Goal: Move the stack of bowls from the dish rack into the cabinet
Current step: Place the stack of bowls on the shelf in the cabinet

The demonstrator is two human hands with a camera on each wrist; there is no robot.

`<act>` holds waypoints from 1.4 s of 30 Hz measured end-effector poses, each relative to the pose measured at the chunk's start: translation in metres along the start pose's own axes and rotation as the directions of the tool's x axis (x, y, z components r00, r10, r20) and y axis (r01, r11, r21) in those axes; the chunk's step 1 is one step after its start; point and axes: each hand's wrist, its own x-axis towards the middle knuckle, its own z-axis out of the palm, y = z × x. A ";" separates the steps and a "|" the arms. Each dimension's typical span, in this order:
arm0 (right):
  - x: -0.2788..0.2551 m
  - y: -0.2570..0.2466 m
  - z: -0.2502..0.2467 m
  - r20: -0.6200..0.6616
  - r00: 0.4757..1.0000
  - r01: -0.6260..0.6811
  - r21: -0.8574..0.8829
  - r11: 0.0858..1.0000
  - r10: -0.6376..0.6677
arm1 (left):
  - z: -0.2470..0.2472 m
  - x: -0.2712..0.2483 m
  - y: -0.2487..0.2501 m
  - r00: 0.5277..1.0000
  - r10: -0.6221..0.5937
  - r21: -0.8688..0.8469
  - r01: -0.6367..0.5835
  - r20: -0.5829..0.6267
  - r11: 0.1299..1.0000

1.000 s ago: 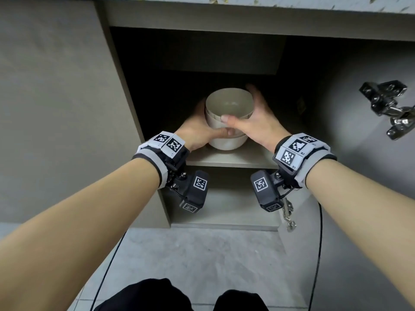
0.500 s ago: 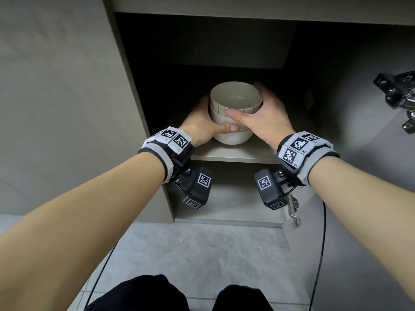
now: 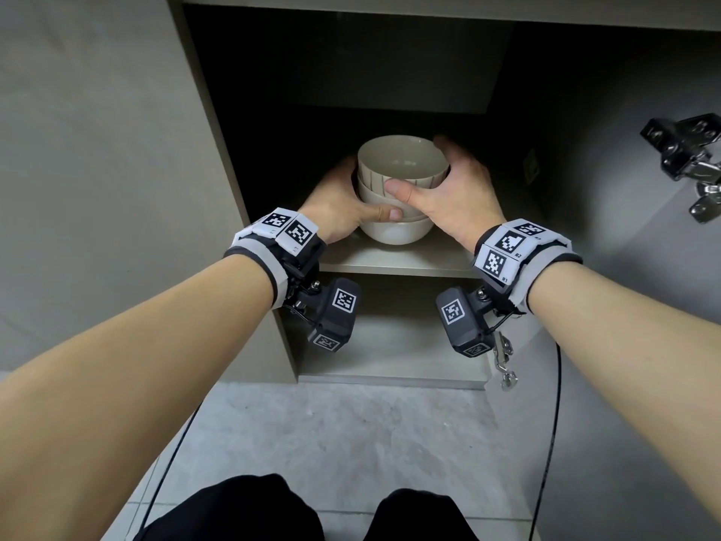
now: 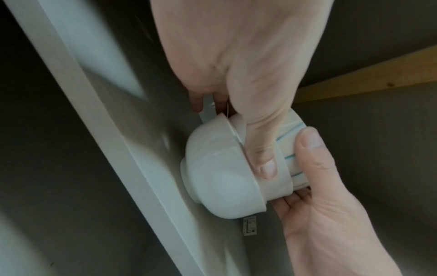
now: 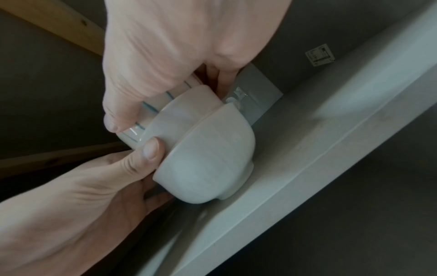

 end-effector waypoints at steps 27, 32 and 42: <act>-0.007 0.002 -0.001 0.018 1.000 -0.017 0.061 0.998 0.015 | -0.001 -0.010 0.009 1.000 -0.003 0.047 0.002 0.021 0.999; -0.015 0.009 -0.010 0.004 1.000 -0.019 0.137 0.990 0.018 | -0.005 -0.026 0.008 0.998 -0.035 0.109 0.042 -0.060 0.993; -0.033 0.015 -0.012 -0.154 0.960 -0.186 0.277 0.943 0.235 | -0.011 -0.059 0.024 0.984 -0.178 0.210 0.175 -0.004 0.962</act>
